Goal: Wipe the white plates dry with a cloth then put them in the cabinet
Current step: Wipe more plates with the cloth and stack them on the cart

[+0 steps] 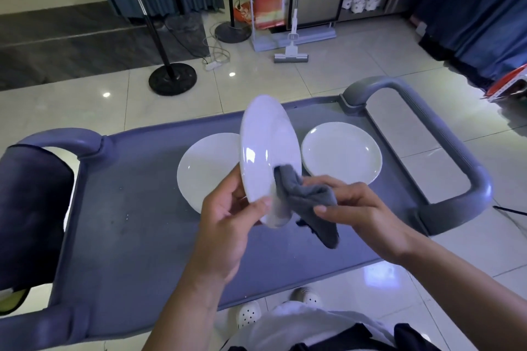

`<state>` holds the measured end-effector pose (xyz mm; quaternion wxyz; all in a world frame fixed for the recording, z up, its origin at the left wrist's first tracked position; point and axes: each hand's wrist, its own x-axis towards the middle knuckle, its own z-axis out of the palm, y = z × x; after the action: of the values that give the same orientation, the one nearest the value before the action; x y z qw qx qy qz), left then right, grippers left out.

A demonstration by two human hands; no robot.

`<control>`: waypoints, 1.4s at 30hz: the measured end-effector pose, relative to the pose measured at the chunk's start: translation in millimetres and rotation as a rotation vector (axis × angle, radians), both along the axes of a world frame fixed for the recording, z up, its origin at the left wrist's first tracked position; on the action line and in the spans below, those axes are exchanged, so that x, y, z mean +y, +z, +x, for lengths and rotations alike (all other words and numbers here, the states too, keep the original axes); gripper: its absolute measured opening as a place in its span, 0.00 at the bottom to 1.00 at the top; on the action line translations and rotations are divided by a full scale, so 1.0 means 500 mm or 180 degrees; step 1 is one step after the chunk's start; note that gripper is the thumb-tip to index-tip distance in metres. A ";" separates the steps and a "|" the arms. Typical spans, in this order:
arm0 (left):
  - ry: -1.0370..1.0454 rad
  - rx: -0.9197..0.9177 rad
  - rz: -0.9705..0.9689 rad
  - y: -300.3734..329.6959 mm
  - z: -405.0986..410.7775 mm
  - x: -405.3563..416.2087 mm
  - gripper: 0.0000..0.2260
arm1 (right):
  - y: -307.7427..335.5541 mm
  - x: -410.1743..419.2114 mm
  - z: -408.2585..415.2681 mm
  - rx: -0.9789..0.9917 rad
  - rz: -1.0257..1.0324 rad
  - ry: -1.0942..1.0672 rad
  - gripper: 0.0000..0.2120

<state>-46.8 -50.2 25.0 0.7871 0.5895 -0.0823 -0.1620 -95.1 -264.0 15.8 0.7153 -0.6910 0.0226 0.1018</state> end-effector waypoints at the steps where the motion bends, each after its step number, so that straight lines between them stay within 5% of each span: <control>1: 0.0038 0.0030 -0.0003 -0.002 0.003 0.005 0.19 | -0.006 -0.011 -0.006 0.0192 -0.0009 0.0078 0.14; 6: 0.0092 0.0322 -0.0277 -0.010 0.012 0.019 0.19 | -0.022 -0.064 -0.019 0.0925 0.0208 -0.1287 0.13; 10: 0.0029 0.0548 -0.0569 -0.008 0.012 0.018 0.18 | 0.003 -0.079 -0.007 0.0635 -0.0287 -0.1924 0.07; 15: -0.0246 0.0602 -0.0503 -0.002 0.007 -0.009 0.17 | 0.085 0.001 0.022 -0.0726 -0.1027 -0.1261 0.22; 20: -0.0354 0.0582 -0.0588 0.006 -0.008 -0.029 0.18 | 0.042 0.094 0.042 -0.0705 -0.1529 -0.0989 0.20; 27: 0.0297 0.0903 -0.0730 -0.007 -0.003 -0.013 0.22 | -0.016 0.106 -0.012 -0.0719 -0.1783 -0.0460 0.22; 37: 0.0744 0.1289 -0.0951 0.017 -0.010 -0.036 0.19 | -0.064 0.108 -0.027 -0.1877 -0.3191 -0.0796 0.35; 42: 0.0658 0.1181 -0.0576 0.041 0.000 -0.051 0.17 | -0.051 0.096 -0.004 -0.2078 -0.3599 -0.1145 0.34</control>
<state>-46.7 -75.8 45.3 0.8508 0.4819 0.1105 -0.1781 -96.9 -215.8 -9.7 0.2198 -0.9397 -0.0302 -0.2602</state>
